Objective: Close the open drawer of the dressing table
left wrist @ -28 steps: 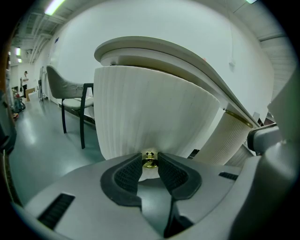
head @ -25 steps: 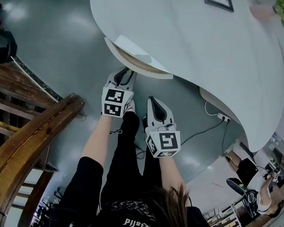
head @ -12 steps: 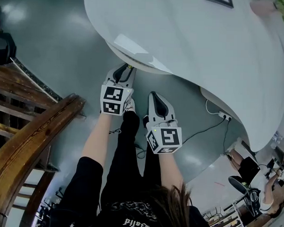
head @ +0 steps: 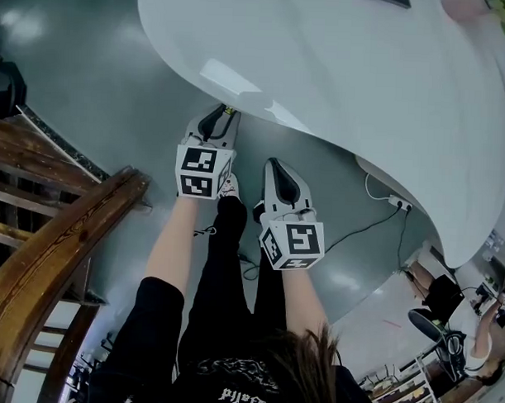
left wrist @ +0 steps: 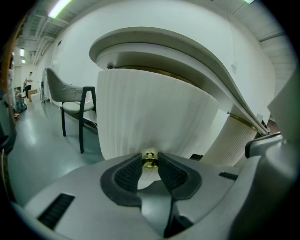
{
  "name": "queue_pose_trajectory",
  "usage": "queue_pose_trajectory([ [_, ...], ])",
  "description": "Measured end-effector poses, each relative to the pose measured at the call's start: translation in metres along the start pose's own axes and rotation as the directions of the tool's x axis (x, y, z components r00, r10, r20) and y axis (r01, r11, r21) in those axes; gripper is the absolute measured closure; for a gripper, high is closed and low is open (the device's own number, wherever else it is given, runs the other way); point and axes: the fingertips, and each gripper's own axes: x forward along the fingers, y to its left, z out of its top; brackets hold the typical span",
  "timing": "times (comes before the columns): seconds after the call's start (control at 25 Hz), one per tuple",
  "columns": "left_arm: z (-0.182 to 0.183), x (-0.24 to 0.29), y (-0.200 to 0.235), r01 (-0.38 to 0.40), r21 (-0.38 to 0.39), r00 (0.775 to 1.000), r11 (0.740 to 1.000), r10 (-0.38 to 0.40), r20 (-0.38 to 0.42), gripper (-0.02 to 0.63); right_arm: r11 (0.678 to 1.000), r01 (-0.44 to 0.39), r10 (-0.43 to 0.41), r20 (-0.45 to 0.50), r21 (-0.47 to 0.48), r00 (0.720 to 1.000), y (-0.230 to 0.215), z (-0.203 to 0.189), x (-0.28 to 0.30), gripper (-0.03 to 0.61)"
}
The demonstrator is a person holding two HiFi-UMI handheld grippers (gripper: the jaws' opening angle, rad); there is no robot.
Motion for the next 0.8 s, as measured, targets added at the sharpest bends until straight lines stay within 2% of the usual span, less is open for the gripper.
queue_pose_trajectory([
  [0.8,0.02,0.034,-0.008,-0.007,0.011,1.0,1.0,0.007,0.017,0.494,1.0,-0.007,0.007,0.001,-0.007,1.0,-0.026,0.01,0.009,0.552],
])
